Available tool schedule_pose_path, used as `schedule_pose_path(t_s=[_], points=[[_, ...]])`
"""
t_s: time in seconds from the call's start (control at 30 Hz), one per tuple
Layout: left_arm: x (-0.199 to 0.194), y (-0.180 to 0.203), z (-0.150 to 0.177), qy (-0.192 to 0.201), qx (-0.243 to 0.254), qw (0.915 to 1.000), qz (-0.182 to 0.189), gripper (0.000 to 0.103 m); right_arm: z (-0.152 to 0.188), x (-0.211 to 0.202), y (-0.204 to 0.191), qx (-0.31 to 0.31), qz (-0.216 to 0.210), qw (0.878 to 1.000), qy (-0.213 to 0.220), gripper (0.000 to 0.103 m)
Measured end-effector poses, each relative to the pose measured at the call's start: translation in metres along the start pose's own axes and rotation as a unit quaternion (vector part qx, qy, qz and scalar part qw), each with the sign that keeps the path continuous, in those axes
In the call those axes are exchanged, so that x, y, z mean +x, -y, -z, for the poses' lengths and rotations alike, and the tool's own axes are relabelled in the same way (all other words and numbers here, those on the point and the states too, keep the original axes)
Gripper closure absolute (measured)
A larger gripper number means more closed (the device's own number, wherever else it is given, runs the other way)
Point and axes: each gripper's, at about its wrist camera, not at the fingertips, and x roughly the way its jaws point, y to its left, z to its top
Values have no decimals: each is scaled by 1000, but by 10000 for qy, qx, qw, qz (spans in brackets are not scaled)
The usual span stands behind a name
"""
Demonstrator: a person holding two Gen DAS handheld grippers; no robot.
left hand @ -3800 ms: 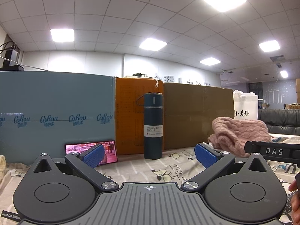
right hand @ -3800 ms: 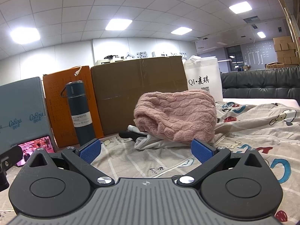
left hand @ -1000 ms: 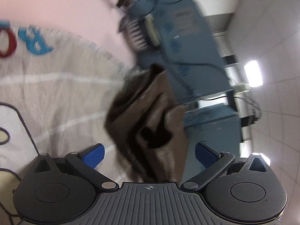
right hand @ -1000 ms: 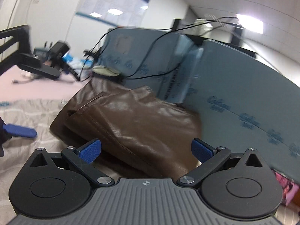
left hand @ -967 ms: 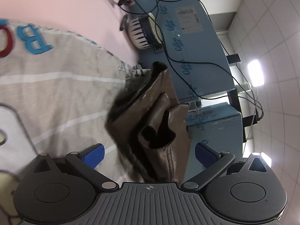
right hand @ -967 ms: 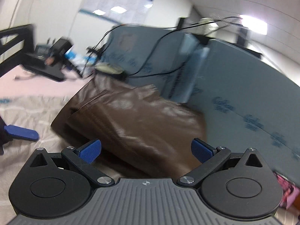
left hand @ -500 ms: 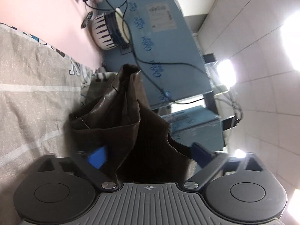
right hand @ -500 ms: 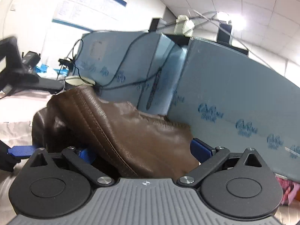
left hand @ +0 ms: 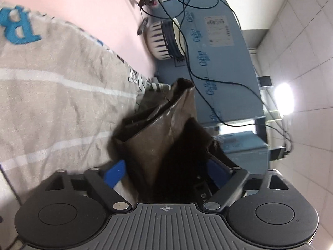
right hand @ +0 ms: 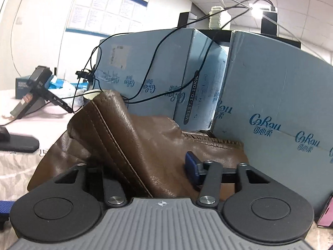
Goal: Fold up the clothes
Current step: 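Grasp the brown leather jacket with the right gripper while the left gripper grasps another edge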
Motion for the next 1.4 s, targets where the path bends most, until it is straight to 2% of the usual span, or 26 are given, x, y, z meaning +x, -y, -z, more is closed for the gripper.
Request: schedule_pose_path(t_s=[0.03,0.1,0.13,0.27,0.3,0.33,0.37,0.47,0.53,0.77,0.93,1.07,1.2,1.3,1.4], points=[[5,4,0,19,60,9998,-168,12,0,2,1,30,3,10000,0,71],[16,16,2,57,227,9984,-506,5,0,5,4,128,-3,9999,44,77],[23,20,4,36,416,9979,-490,0,-1,5,7,223,-16,9997,66,82],[49,33,12,-46,1170,9922,-426,4,-4,-3,27,706,-67,9973,212,89],[48,32,13,37,1336,9899,-472,9,-5,-7,34,829,-59,9961,287,91],[47,31,15,120,1502,9872,-518,31,-7,-12,40,952,-50,9948,362,92],[46,30,16,202,1667,9842,-564,60,-9,-16,48,1102,-49,9929,440,93],[41,27,17,339,1979,9778,-591,81,-17,-32,66,1451,-45,9871,669,96],[33,28,20,477,2153,9739,-547,88,-24,-44,76,1621,-52,9830,861,96],[-3,42,33,1318,2653,9549,-215,93,-49,-96,111,2254,-254,9612,1570,97],[-27,53,51,1656,2971,9404,-15,93,-51,-141,138,2430,-269,9515,1866,98],[-41,68,83,1803,3461,9202,320,93,-49,-180,160,2458,-185,9464,2088,98],[-35,87,114,1372,3808,9112,771,93,-33,-226,188,2281,198,9489,2172,98],[-14,100,140,824,4109,9030,946,92,-15,-256,211,2189,582,9514,2085,98],[11,107,174,197,4491,8881,959,92,15,-277,236,2197,1098,9531,1771,98]])
